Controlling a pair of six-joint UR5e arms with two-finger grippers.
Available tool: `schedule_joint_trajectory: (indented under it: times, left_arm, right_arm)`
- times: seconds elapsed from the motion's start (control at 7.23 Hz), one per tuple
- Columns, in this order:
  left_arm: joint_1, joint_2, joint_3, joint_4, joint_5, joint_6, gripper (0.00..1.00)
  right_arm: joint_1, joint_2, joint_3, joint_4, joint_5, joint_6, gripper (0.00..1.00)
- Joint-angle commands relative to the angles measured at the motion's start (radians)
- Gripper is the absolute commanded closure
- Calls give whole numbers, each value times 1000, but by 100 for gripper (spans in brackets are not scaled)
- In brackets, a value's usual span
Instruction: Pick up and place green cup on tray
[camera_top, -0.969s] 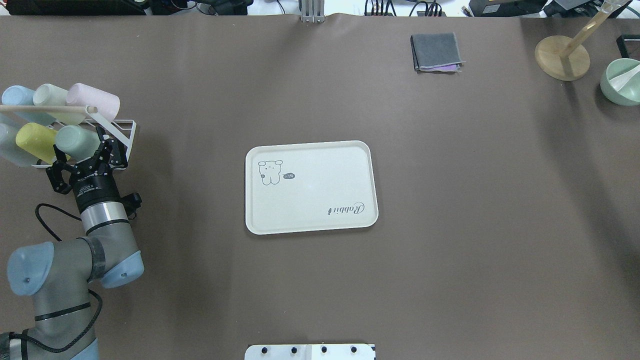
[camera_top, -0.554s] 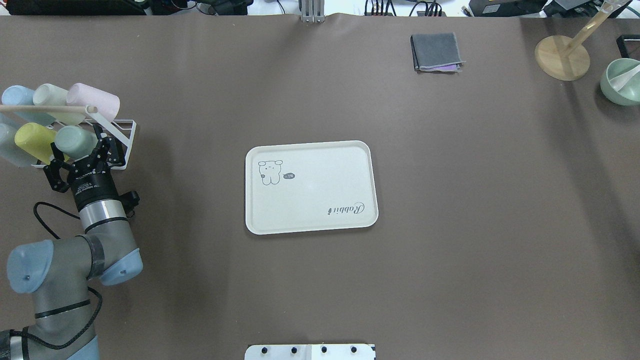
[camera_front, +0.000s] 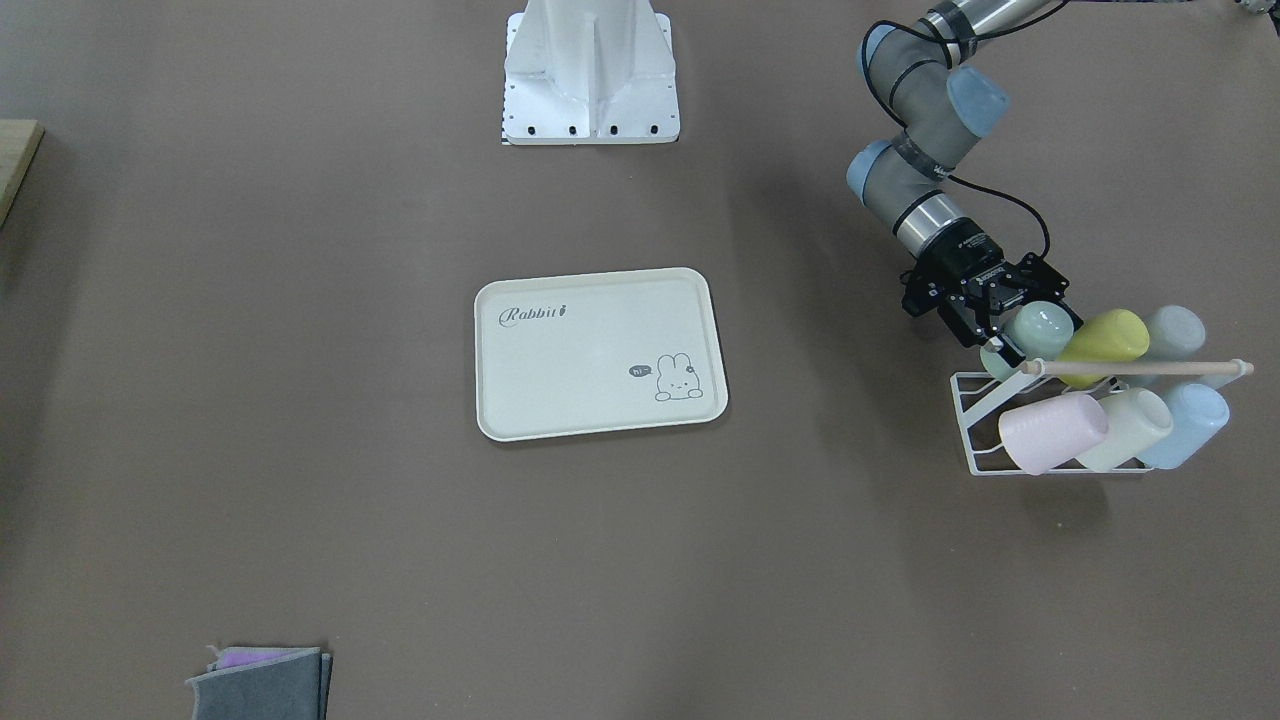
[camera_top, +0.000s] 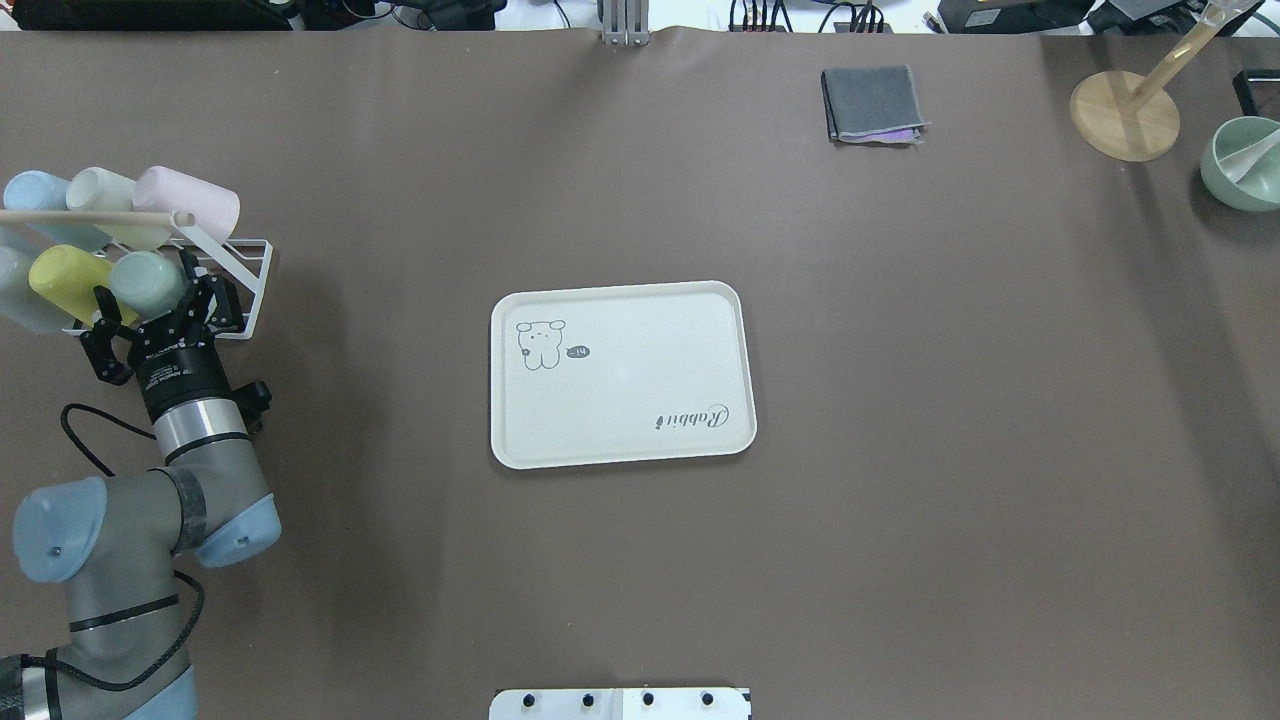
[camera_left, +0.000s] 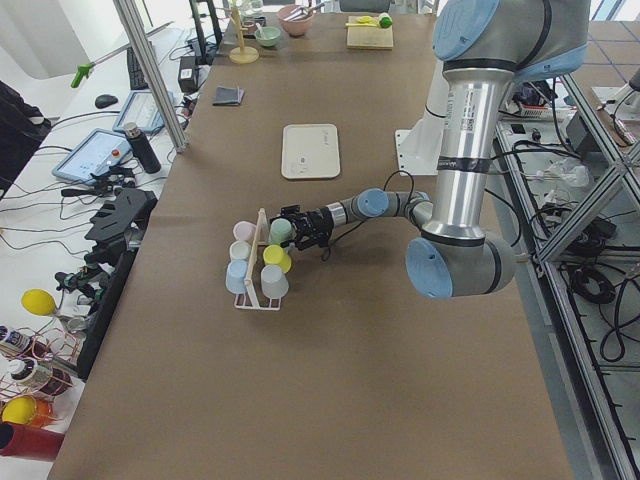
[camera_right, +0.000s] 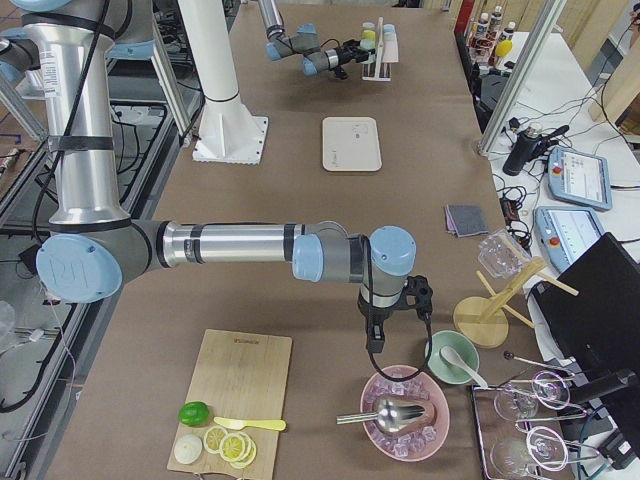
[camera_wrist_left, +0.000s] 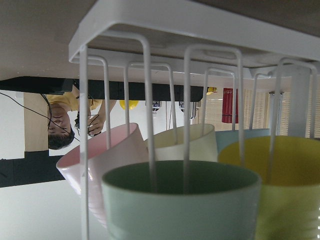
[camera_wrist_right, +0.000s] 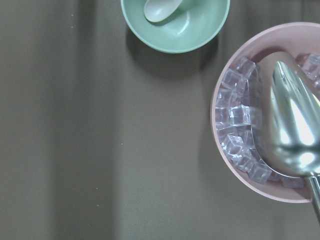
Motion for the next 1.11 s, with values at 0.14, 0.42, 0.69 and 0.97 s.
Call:
schedule_joint_trajectory:
  times: [0.14,0.42,0.69,0.97]
  left_arm:
    - [-3,-6,19,-5,3,0,2]
    - [-3,-6,24,-6,3,0,3]
    - [-4,-6,24,-6,2,-2,12]
    - [-4,-6,26,-6,2,-2,21]
  right_arm:
    - [17,-17,8,0,7,98,0]
    - [17,-17,9,1,7,98,0]
    - [17,-17,8,1,9,98,0]
    - [17,-17,8,1,7,99,0]
